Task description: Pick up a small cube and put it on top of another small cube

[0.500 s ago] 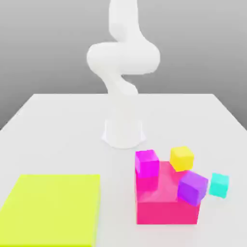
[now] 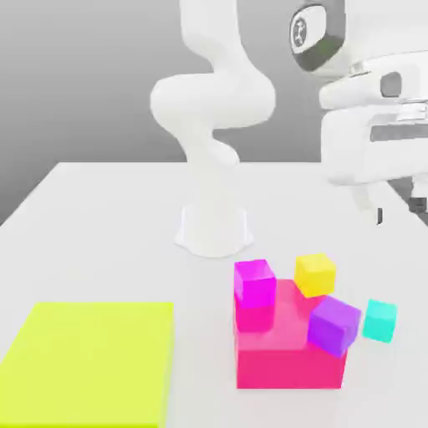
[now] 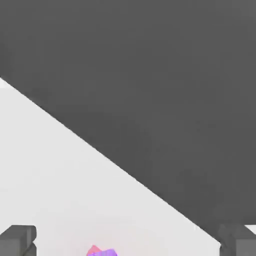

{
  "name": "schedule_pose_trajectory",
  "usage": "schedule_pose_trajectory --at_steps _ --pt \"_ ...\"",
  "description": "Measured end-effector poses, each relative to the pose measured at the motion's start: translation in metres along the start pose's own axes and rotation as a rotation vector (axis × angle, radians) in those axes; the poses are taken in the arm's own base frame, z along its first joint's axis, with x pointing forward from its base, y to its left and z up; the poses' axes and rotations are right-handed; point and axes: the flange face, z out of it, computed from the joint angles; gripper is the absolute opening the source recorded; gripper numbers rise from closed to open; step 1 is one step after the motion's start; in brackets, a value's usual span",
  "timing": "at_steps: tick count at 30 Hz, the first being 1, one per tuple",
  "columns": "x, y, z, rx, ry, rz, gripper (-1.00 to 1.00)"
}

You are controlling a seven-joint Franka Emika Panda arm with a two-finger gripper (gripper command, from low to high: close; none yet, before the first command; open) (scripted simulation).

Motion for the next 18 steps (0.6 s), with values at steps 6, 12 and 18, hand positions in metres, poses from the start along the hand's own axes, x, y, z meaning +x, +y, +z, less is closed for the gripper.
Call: schedule_pose_trajectory --at_steps 6,12,18 --pt "-0.102 -0.05 0.099 -0.016 -0.186 -0.294 0.0" --pt "-0.149 -0.051 0.17 -0.018 -0.256 -0.377 0.0" --pt "-0.155 -0.049 0.19 -0.02 -0.257 -0.379 -1.0"
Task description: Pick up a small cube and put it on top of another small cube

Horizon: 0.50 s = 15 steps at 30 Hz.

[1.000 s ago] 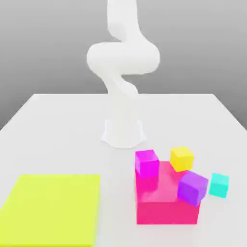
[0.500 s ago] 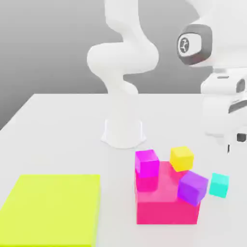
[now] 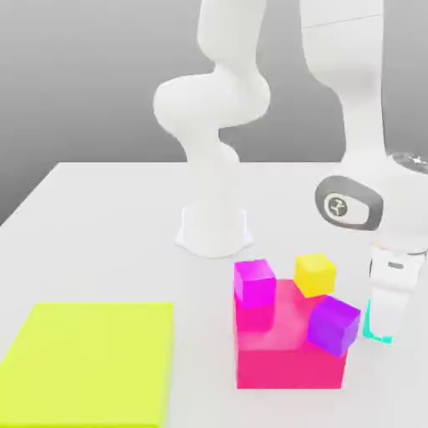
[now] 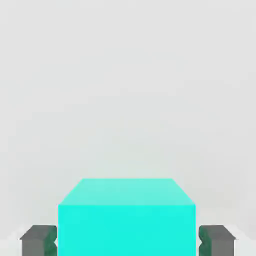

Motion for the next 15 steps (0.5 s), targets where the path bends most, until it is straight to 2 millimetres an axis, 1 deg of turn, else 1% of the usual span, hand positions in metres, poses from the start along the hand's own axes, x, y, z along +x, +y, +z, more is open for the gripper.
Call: schedule_pose_trajectory --at_steps 1,2,3,5,9,11,12,13,15 --pt "0.0 0.0 0.0 0.0 0.0 0.0 -1.0" --pt "-0.001 0.0 0.005 -0.001 0.0 -0.001 -1.0" --pt "0.0 0.0 0.002 -0.001 0.0 0.0 -1.0" --pt "0.001 -0.001 -0.015 0.001 0.0 0.0 -1.0" --pt "0.001 0.002 -0.056 -0.003 0.0 0.011 -1.0" --pt "0.018 0.026 -0.081 -0.011 0.002 0.129 -1.0" --pt "0.028 0.046 -0.094 -0.014 0.003 0.214 -1.0" --pt "0.035 0.061 -0.108 -0.016 0.004 0.285 -1.0" --pt "0.047 0.095 -0.136 -0.015 0.003 0.44 -1.0"
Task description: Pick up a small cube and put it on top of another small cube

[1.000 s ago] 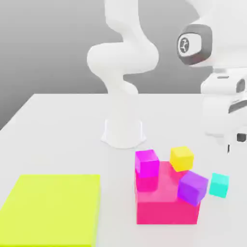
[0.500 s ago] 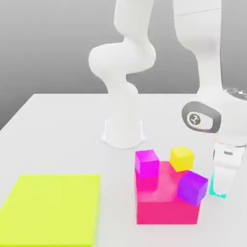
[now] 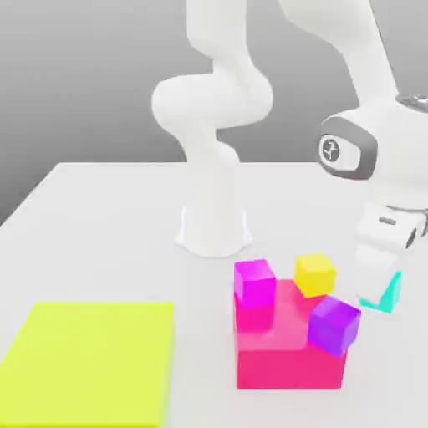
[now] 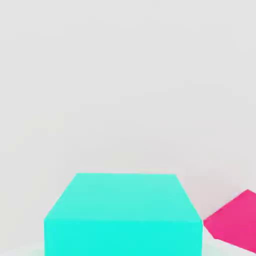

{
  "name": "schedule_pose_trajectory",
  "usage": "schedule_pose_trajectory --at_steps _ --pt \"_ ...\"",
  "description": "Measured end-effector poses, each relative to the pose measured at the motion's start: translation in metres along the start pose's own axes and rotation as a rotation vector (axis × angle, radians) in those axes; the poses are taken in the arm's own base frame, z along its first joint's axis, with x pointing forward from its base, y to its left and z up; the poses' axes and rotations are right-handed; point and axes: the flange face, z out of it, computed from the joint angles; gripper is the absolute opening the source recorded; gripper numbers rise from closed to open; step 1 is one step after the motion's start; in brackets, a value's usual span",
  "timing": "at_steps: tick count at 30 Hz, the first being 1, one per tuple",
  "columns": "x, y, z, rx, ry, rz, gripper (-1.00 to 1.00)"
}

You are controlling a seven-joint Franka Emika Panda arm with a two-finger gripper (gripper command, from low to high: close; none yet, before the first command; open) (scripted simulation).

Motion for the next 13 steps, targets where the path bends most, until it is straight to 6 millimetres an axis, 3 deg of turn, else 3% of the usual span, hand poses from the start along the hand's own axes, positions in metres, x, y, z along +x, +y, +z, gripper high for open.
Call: schedule_pose_trajectory --at_steps 3,4,7,8,13 --pt "0.024 0.033 -0.043 0.008 -0.006 0.201 -1.0" --pt "0.029 0.04 -0.047 0.011 -0.008 0.241 -1.0" --pt "0.033 0.046 -0.018 0.012 -0.009 0.279 -1.0" --pt "0.032 0.046 -0.005 0.012 -0.009 0.281 1.0" --pt "0.033 0.046 -0.005 0.012 -0.009 0.281 1.0"
